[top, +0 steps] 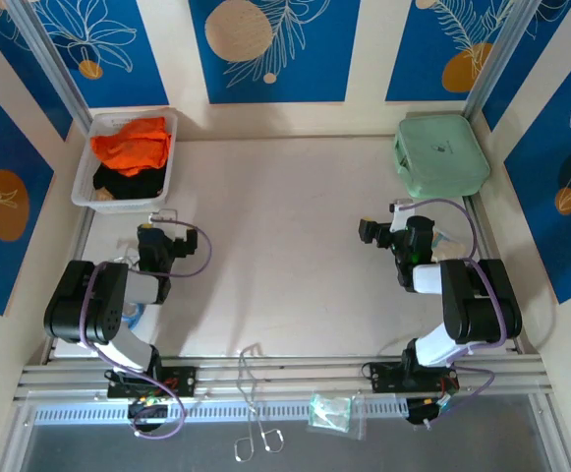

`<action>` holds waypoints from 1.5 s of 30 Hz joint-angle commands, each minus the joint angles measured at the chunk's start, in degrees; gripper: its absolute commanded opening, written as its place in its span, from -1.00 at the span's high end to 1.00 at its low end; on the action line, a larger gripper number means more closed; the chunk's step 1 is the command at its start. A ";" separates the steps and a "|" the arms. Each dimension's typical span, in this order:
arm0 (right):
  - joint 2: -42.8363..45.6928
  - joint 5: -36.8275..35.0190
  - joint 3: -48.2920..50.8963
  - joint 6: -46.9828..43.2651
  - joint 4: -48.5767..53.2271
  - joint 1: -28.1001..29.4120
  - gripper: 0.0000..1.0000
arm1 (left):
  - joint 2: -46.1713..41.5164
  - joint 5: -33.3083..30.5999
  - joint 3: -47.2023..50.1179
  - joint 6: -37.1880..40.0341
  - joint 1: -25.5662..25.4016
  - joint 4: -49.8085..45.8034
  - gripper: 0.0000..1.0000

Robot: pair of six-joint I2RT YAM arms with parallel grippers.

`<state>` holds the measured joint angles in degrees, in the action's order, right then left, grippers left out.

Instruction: Fold and stack the t-shirts

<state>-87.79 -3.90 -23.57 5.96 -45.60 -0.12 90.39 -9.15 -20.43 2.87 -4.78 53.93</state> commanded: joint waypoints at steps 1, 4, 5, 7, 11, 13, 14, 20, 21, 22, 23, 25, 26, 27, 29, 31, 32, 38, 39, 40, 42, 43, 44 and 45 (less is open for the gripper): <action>0.33 -0.10 -0.48 -0.16 -0.80 -0.05 -0.98 | -0.65 0.89 -0.59 -0.76 -0.21 1.00 -0.99; 0.32 -0.13 -0.50 -0.13 -0.77 0.00 -0.98 | -0.70 0.89 -0.58 -0.77 -0.23 1.00 -0.99; 0.26 -0.06 -0.46 -0.20 -0.82 -0.04 -0.98 | -0.65 0.88 -0.58 -0.76 -0.23 1.00 -0.99; 0.28 -0.07 -0.49 -0.16 -0.75 -0.06 -0.98 | -0.65 0.89 -0.64 -0.77 -0.23 1.00 -0.99; 0.34 -0.05 -0.42 -0.08 -0.80 -0.08 -0.98 | -0.65 0.89 -0.67 -0.77 -0.23 1.00 -0.99; 0.34 0.03 -0.42 -0.07 -0.81 -0.11 -0.98 | -0.65 0.89 -0.67 -0.79 -0.19 1.03 -0.99; 0.34 0.10 -0.42 0.00 -0.85 -0.19 -0.98 | -0.65 0.89 -0.67 -0.77 -0.23 1.00 -0.99; 0.33 0.21 -0.42 -0.07 -0.80 -0.24 -0.98 | -0.65 0.89 -0.67 -0.76 -0.23 0.91 -0.99; 0.34 0.21 -0.42 -0.07 -0.80 -0.19 -0.98 | -0.66 0.89 -0.67 -0.76 -0.23 0.91 -0.99; 0.34 0.20 -0.40 -0.07 -0.88 -0.19 -0.98 | -0.65 0.89 -0.67 -0.76 -0.23 0.91 -0.99; 0.40 0.12 -0.31 -0.06 -0.89 -0.18 -0.98 | -0.70 0.89 -0.67 -0.76 -0.22 0.91 -0.99; 0.34 0.08 -0.39 -0.07 -0.84 -0.16 -0.98 | -0.66 0.89 -0.67 -0.76 -0.23 0.91 -0.99; 0.34 0.04 -0.42 -0.06 -0.90 -0.16 -0.98 | -0.65 0.89 -0.67 -0.81 -0.23 0.91 -0.99; 0.34 0.03 -0.42 -0.07 -0.81 -0.18 -0.98 | -0.70 0.89 -0.67 -0.77 -0.23 0.91 -0.99; 0.34 0.04 -0.42 -0.07 -0.80 -0.15 -0.98 | -0.65 0.89 -0.67 -0.76 -0.23 0.91 -0.99; 0.33 0.14 -0.42 -0.07 -0.80 -0.22 -0.98 | -0.65 0.97 -0.76 -0.76 -0.23 0.79 -0.99; 0.34 0.17 -0.42 -0.06 -0.80 -0.14 -0.98 | -0.70 0.93 -0.60 -0.81 -0.23 0.97 -0.99; 9.75 -0.71 -8.95 0.08 21.47 0.20 -0.98 | -13.93 -7.68 0.27 -2.09 -1.20 -8.07 -0.99; 11.39 -1.57 -11.51 0.14 26.91 0.29 -0.98 | -18.03 -10.71 -0.93 -4.05 -1.53 -13.01 -0.99; 12.49 -2.78 -13.79 0.31 30.91 0.51 -0.98 | -21.84 -13.45 -2.88 -7.20 -1.47 -19.10 -0.99; 13.66 -3.70 -17.10 1.38 36.48 0.73 -0.98 | -26.47 -17.87 -9.40 -12.62 -1.46 -33.99 -0.99; 13.84 -3.94 -19.19 2.25 39.87 0.82 -0.98 | -27.10 -18.65 -13.59 -14.34 -1.46 -41.12 -0.99; 13.67 -4.09 -21.04 3.18 42.93 0.82 -0.98 | -26.76 -18.30 -17.12 -14.86 -1.46 -46.27 -0.99; 13.40 -4.06 -23.09 4.20 46.05 0.91 -0.98 | -25.50 -17.50 -21.54 -15.11 -1.46 -51.52 -0.99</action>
<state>-74.46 -6.26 -43.46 7.38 -14.20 0.43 64.49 -22.48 -34.09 -6.63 -5.91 22.44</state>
